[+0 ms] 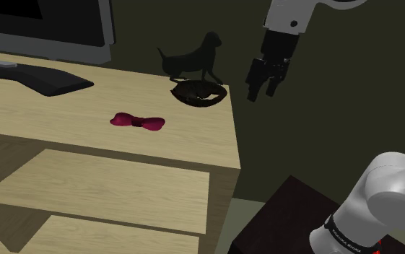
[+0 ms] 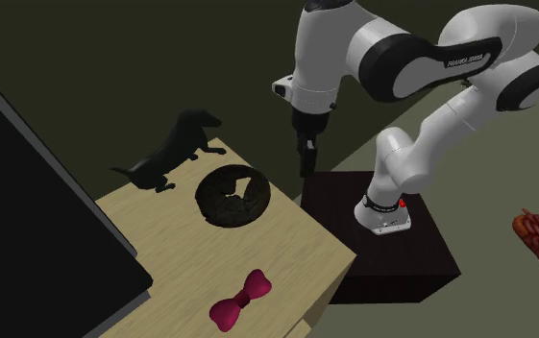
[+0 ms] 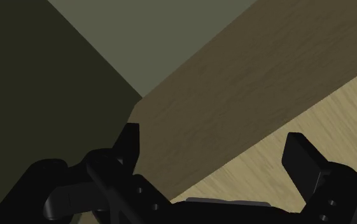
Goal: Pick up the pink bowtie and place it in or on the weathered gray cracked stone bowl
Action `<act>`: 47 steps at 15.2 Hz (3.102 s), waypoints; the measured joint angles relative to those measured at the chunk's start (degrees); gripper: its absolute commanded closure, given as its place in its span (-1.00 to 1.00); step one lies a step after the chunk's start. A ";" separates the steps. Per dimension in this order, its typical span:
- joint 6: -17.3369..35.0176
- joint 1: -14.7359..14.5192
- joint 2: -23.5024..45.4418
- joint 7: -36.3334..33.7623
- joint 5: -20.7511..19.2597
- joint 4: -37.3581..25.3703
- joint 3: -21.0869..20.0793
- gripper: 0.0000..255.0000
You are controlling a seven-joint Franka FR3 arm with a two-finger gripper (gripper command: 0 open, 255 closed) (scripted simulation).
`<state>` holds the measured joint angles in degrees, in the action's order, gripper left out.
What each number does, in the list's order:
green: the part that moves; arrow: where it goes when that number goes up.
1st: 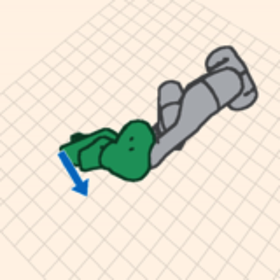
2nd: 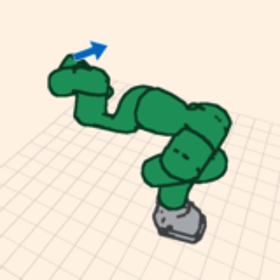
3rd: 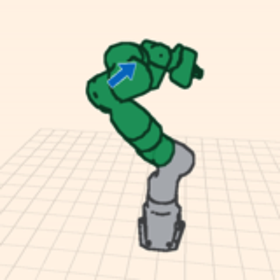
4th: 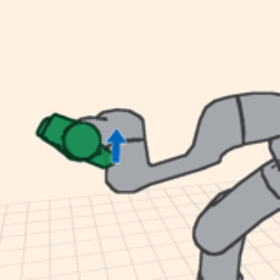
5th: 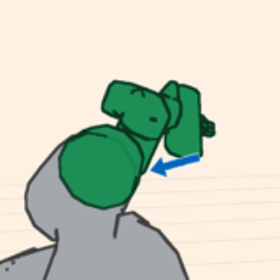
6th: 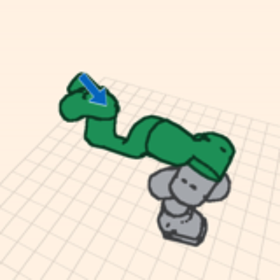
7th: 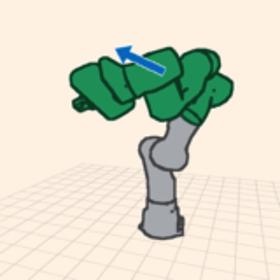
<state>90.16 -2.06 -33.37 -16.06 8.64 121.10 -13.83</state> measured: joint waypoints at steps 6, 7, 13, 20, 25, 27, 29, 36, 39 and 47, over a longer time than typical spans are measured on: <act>1.78 -0.71 9.54 -8.48 0.27 -8.22 -7.39 -1.00; 2.29 -0.74 11.23 -9.72 -0.01 -9.36 -8.45 -1.00; 2.55 -1.65 23.85 -19.10 -3.99 -21.00 -15.59 -1.00; -0.64 -7.29 42.16 -31.31 -14.06 -39.16 -22.04 -1.00; 0.05 -9.50 46.80 -33.95 -16.86 -42.00 -22.50 -1.00; 1.66 -9.24 46.57 -33.88 -16.72 -40.21 -22.43 -1.00; 3.31 -8.89 46.20 -33.71 -16.51 -38.25 -22.35 -1.00; 4.13 -8.73 45.81 -33.70 -16.29 -37.14 -22.35 1.00; 4.13 -8.73 45.81 -33.70 -16.29 -37.14 -22.35 1.00; 3.69 -8.79 45.97 -33.68 -16.37 -37.70 -22.35 1.00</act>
<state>93.85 -10.85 12.59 -49.74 -7.73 83.39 -36.18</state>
